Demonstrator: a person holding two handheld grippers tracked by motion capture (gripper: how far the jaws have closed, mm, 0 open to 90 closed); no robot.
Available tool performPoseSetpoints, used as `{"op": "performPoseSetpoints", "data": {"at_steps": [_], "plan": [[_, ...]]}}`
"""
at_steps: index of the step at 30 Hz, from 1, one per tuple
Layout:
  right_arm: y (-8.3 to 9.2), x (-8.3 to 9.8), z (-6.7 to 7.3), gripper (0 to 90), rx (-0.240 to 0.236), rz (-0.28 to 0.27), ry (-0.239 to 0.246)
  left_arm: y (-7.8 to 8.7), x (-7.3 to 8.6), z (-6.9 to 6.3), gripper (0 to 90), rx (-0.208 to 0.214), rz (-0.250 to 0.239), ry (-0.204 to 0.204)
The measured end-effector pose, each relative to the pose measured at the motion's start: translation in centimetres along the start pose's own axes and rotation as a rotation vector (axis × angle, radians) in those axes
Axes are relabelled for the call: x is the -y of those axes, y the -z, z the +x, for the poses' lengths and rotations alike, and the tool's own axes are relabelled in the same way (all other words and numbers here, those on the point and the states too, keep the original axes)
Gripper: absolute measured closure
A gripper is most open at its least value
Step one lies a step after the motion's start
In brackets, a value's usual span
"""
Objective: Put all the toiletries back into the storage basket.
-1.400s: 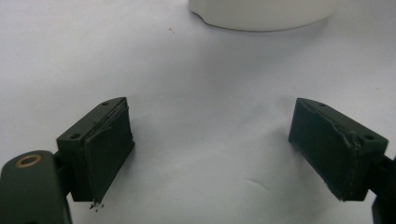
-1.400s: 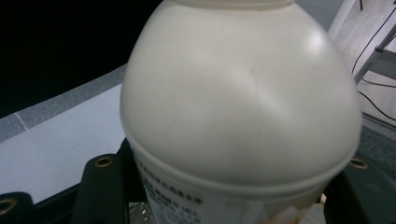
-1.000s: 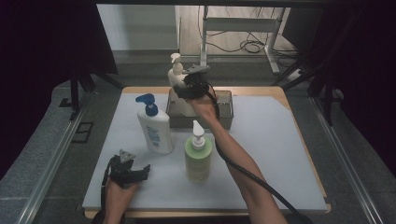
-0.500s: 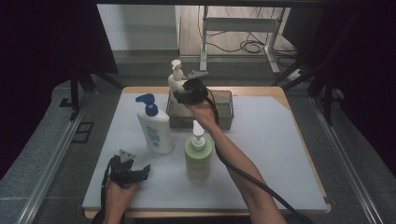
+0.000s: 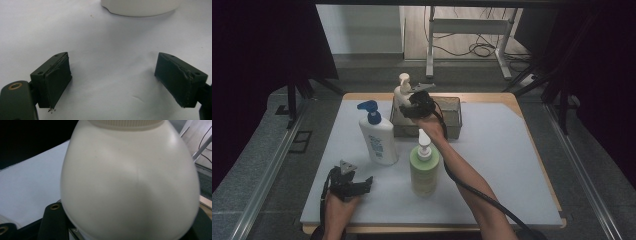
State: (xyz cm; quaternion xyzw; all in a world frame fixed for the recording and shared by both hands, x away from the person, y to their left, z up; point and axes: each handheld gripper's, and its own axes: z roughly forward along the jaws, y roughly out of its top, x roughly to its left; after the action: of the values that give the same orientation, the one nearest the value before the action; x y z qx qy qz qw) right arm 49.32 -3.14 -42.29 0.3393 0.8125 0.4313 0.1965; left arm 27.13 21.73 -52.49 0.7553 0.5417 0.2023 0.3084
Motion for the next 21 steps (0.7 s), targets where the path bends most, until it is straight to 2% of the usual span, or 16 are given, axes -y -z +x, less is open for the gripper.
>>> {"op": "performPoseSetpoints", "data": {"at_steps": [3, 7, 15, 21], "plan": [[-0.2, 0.43, 0.01, 38.1, -0.006, 0.009, -0.001, 0.0, 0.0, 0.0, 12.9, 0.0, 0.0, 0.0], [-0.23, 0.67, -0.29, 37.9, -0.019, 0.005, -0.025, 0.0, 0.0, -0.01, 12.9, 0.0, 0.0, 0.0], [-0.32, 0.46, -0.47, 36.6, -0.031, 0.022, -0.016, 0.0, 0.0, 0.0, 12.9, 0.0, 0.0, 0.0], [-0.04, 0.16, -0.71, 23.6, -0.031, 0.019, -0.001, 0.0, 0.0, -0.01, 13.0, 0.0, 0.0, 0.0]]}}
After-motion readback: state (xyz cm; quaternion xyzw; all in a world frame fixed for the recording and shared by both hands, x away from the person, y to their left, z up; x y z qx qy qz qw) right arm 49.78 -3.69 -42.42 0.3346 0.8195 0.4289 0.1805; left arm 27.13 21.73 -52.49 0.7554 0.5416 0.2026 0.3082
